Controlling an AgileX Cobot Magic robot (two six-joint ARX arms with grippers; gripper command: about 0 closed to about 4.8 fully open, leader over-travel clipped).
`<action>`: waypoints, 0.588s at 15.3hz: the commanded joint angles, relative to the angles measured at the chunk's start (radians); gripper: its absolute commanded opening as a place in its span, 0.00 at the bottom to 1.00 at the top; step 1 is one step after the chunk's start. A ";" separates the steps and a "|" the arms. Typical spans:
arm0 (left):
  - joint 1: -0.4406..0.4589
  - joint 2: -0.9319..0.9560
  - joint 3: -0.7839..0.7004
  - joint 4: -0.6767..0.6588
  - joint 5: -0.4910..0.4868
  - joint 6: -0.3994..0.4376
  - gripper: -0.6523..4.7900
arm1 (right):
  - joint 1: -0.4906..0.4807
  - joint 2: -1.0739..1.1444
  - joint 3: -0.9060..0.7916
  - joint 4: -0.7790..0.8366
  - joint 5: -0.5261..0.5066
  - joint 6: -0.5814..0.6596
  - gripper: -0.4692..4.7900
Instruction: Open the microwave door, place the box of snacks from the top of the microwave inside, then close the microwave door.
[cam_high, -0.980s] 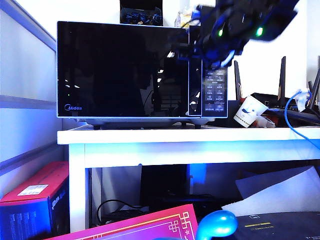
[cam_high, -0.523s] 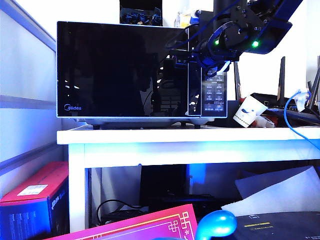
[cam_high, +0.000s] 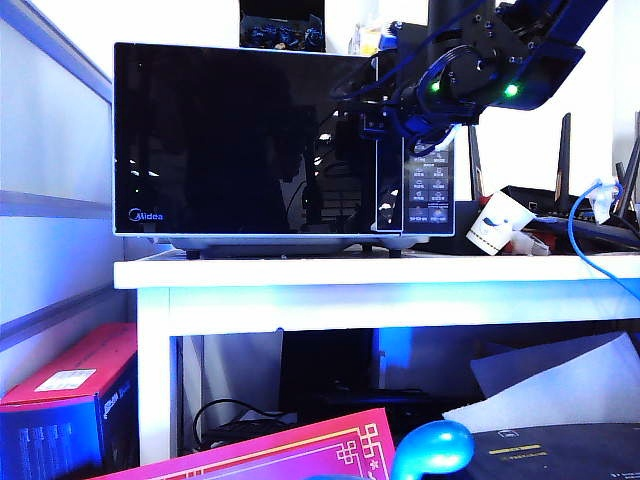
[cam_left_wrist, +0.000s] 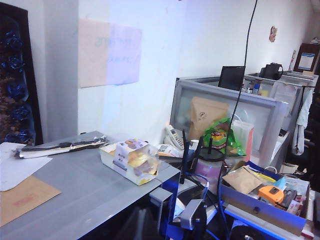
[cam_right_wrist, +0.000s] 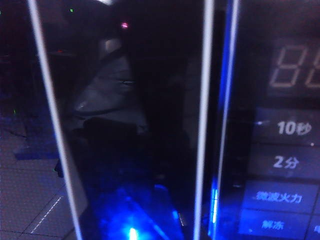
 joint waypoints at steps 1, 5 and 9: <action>0.000 -0.004 0.004 0.001 0.006 0.030 0.11 | 0.000 -0.005 0.004 0.017 -0.005 0.001 0.40; 0.000 -0.004 0.004 0.001 0.006 0.030 0.11 | 0.000 -0.013 0.004 0.013 -0.005 0.000 0.36; 0.000 -0.004 0.004 0.001 0.006 0.030 0.11 | 0.001 -0.084 0.001 -0.064 -0.013 0.000 0.36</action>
